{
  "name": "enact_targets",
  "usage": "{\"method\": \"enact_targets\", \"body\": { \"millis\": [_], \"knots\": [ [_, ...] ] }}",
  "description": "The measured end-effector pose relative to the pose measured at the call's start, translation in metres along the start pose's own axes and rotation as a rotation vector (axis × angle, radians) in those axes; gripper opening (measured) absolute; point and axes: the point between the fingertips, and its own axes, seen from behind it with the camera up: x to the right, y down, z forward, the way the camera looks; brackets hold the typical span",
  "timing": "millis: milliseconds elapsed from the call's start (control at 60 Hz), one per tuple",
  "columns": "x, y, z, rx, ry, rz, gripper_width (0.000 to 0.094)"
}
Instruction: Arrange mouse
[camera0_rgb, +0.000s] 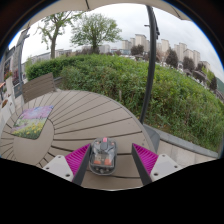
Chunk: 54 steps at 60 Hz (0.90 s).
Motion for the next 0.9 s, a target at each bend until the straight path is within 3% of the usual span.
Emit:
{"method": "enact_targets", "body": {
  "millis": [67,117,133,283,400,533,633,750,900],
  "knots": [
    [-0.002,0.003,0.004,-0.015,-0.001,0.022,0.0714],
    [-0.008,0.006,0.004,-0.031,-0.007,0.029,0.0467],
    [-0.007,0.007,0.004,-0.037,0.002,0.028,0.0447],
    [-0.024,-0.008,-0.007,-0.065,-0.021,0.009,0.0416],
    [-0.060,-0.084,-0.034,0.024,-0.055,0.011,0.0414],
    [-0.152,-0.171,-0.059,0.101,-0.141,0.019,0.0414],
    [-0.236,-0.206,-0.050,0.128,-0.188,0.010,0.0412],
    [-0.332,-0.187,-0.017,0.078,-0.228,0.004,0.0413],
    [-0.394,-0.098,0.037,-0.056,-0.196,-0.028,0.0413]
  ]
}}
